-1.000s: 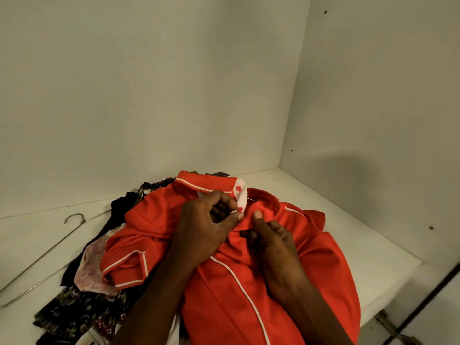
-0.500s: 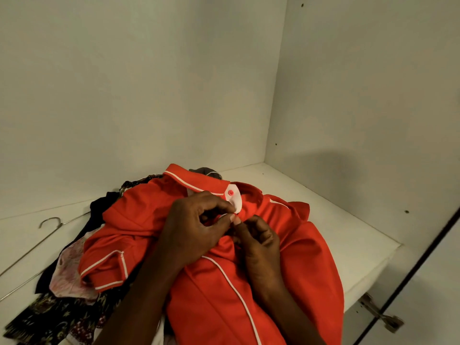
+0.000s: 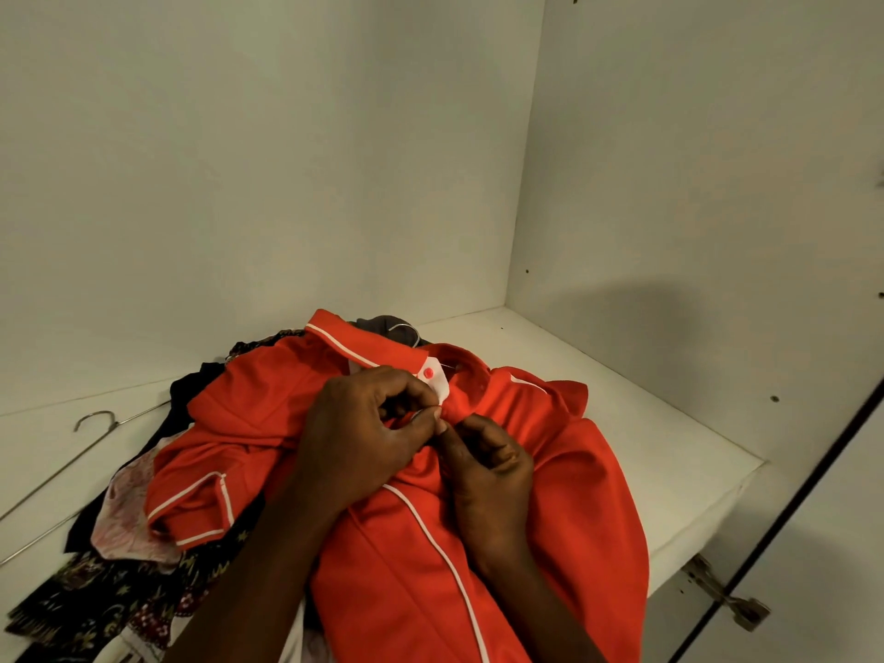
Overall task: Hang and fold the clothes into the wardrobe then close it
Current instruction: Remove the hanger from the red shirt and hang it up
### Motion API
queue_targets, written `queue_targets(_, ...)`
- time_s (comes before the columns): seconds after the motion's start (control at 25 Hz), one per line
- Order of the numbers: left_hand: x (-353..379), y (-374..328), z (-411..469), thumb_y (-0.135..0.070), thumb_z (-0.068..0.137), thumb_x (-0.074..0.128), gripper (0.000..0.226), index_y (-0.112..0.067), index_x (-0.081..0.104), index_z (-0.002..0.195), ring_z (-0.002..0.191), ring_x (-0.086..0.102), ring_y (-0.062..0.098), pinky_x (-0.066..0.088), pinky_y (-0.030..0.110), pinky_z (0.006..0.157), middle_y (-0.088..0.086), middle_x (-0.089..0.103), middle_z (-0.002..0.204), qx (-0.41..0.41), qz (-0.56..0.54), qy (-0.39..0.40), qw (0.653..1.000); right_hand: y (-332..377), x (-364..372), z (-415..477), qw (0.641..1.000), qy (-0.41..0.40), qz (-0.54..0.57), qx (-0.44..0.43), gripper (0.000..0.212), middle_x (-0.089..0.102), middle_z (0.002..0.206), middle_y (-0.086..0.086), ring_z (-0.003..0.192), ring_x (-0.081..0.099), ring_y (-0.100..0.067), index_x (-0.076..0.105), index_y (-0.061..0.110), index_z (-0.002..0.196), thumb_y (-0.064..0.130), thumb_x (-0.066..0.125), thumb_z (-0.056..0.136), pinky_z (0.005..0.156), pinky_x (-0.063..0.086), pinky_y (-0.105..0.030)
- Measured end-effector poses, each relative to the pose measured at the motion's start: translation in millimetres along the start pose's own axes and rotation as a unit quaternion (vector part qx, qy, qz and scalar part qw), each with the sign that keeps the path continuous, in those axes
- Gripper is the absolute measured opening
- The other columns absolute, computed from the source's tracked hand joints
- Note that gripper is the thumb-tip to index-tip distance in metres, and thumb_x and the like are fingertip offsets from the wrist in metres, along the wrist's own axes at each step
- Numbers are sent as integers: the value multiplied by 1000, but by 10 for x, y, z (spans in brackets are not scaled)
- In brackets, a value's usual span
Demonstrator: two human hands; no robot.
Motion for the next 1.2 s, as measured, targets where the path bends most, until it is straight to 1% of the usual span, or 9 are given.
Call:
queue_targets(0.16,2,46,-1,-50,76,69,24,-28,75,82,69,68,6,58,39,60,-16,71,75,-17,38,-12,999,12,6,-3,1000,6,-12,-9,5,75,83,-15,75,67,-17,77,1,89,-2,74,87,68,55,-27)
queue_targets(0.32,15,76,7,-28,83,72,13,-27,82,90,80,74,3,63,36,73,-18,77,84,-42,-36,40,998,16,-14,12,1000,-21,-19,-9,8,78,84,-4,80,72,-11,79,10,92,7,79,84,70,55,-22)
queue_targets(0.4,14,63,0,-17,83,63,24,-27,83,92,85,74,1,62,34,79,-20,78,88,-45,-45,69,996,50,-8,32,998,-20,-56,-32,9,74,78,-4,73,68,-10,78,6,89,12,81,83,66,52,-23)
queue_targets(0.52,-8,90,7,-11,76,54,35,-25,83,90,86,75,2,61,31,82,-17,79,87,-57,-59,73,994,69,31,37,997,3,-71,-41,20,60,66,-15,61,53,-14,70,-3,78,13,80,85,55,44,-26)
queue_targets(0.64,-25,116,8,-10,74,54,31,-20,81,87,81,75,4,61,28,78,-12,78,82,-72,-78,58,993,90,60,34,997,53,-48,-15,27,49,62,-8,56,40,-13,62,-5,72,11,80,85,49,33,-26)
queue_targets(0.76,-26,106,-2,-13,73,57,25,-18,78,87,77,75,6,62,28,75,-12,77,79,-72,-81,61,992,105,89,40,994,101,-29,32,19,53,58,-2,49,41,-7,64,6,71,3,78,85,46,33,-21)
queue_targets(1.0,-45,134,0,-5,76,57,22,-17,72,86,76,76,12,63,41,74,-6,78,79,-64,-87,50,993,86,158,131,984,122,-81,101,19,54,53,0,41,38,-7,58,6,81,-3,74,88,40,29,-19)
queue_targets(1.12,-52,144,-9,-9,76,62,17,-16,73,87,76,75,10,63,36,72,-8,77,80,-61,-74,23,995,31,185,226,976,114,-127,137,9,60,63,-10,41,40,-9,59,2,90,1,66,96,40,30,-20)
queue_targets(1.2,-42,156,-9,-11,76,64,17,-19,73,87,76,75,8,62,33,71,-10,77,80,-57,-52,20,997,-4,189,255,975,97,-139,146,4,57,66,-15,39,40,-9,60,-4,97,0,58,98,39,30,-19)
Point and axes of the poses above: each hand's wrist, its own z-axis towards the middle knuckle, its own x-axis out of the palm, y = z × x, the point moved 7 cm from there along z, towards the middle knuckle
